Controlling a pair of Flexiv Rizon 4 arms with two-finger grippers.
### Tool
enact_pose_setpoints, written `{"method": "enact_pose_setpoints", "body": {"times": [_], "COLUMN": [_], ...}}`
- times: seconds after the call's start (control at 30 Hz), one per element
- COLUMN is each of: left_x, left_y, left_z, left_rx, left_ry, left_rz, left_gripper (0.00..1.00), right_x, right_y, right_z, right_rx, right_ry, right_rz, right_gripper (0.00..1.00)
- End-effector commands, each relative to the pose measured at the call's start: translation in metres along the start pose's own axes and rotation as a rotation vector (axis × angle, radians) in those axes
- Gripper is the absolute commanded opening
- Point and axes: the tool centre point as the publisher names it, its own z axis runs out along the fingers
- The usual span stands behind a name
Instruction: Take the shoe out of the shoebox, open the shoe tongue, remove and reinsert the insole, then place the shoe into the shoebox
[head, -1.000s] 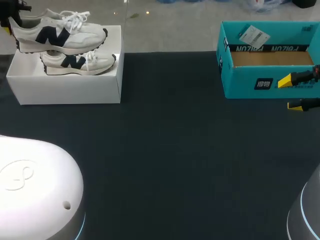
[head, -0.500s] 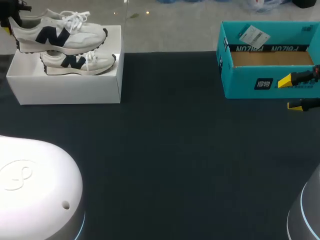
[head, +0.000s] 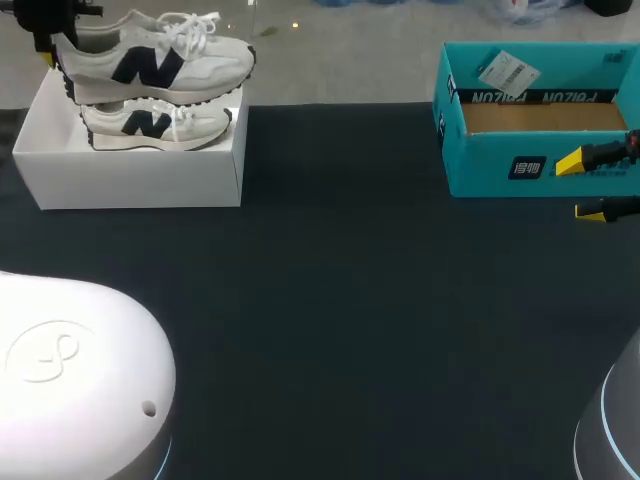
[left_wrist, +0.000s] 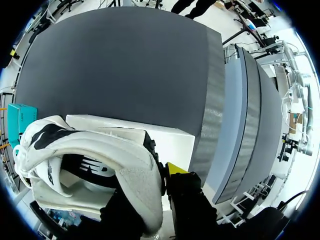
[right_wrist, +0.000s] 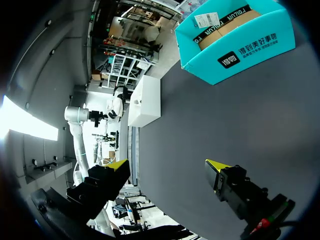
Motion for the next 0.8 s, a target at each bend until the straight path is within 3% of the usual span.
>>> {"method": "enact_pose_setpoints", "body": {"times": [0.03,0.2,0.53,0.8], "left_x": [-0.008,-0.023,-0.071,-0.097], "left_y": [-0.048,-0.071,-0.114,-0.149], "left_z": [-0.01,-0.017,-0.023,-0.038], "left_rx": [-0.089,-0.086,-0.089,-0.113], "left_ry": [-0.01,-0.021,0.061,0.021], "left_rz": [0.018,0.012,-0.036,-0.058], "left_gripper": [0.0,0.0,0.0,0.0], "right_x": [0.0,0.0,0.0,0.0], "right_y": [0.0,0.0,0.0,0.0], "right_z": [0.001,0.001,0.001,0.001], "right_rx": [0.0,0.0,0.0,0.0], "right_ry": [-0.002,-0.002,-0.002,-0.002], "right_rz": [0.001,0.001,0.001,0.001], "right_gripper": [1.0,1.0,1.0,1.0]}}
